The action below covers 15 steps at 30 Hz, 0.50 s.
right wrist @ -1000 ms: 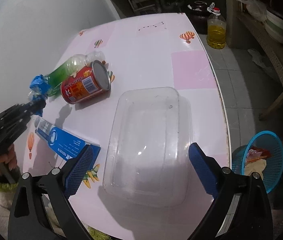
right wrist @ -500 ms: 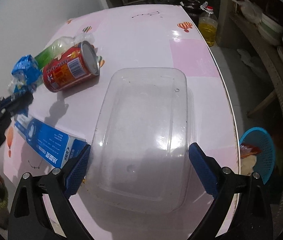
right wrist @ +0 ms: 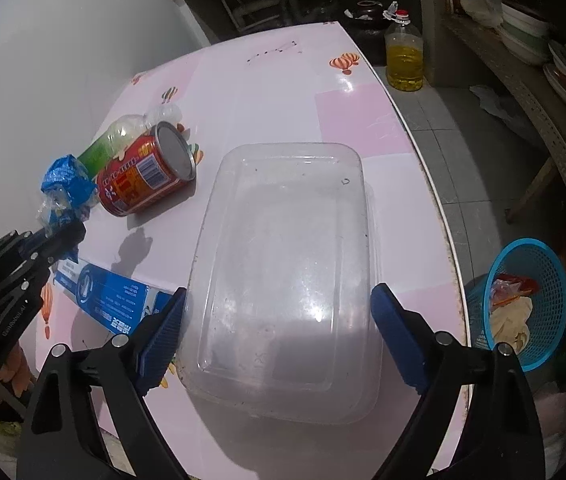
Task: Collect trash
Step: 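Grasp the blue-wrapped item with the left tool while the right tool holds the container, then carry the container and blue item to the wastebasket and release both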
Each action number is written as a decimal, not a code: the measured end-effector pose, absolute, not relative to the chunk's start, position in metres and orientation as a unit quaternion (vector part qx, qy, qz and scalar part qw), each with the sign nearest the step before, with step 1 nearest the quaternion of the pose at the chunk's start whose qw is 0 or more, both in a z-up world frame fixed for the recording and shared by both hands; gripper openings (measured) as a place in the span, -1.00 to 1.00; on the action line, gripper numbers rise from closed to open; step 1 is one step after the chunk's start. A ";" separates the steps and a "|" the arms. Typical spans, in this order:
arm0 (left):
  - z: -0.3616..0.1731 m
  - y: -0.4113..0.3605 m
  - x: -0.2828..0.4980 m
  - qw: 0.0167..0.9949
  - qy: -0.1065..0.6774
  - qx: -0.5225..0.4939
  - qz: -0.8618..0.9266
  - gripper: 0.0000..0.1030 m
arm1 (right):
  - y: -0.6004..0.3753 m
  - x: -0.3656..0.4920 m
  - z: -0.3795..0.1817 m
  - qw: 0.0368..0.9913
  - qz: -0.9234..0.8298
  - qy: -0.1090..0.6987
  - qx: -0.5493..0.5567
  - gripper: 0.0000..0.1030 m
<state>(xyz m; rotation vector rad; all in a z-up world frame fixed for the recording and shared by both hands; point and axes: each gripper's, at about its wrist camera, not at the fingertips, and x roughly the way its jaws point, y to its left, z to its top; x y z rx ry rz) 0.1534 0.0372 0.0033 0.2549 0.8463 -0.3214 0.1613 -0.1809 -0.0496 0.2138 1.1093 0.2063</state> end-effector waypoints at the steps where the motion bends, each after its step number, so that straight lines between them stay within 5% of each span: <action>1: 0.003 0.036 0.153 0.892 0.407 0.123 -0.155 -0.75 | -0.182 0.161 -0.049 0.840 0.098 0.523 0.103 0.69; 15: 0.008 0.031 0.146 0.894 0.399 0.130 -0.156 -0.75 | -0.195 0.159 -0.039 0.845 0.101 0.509 0.126 0.68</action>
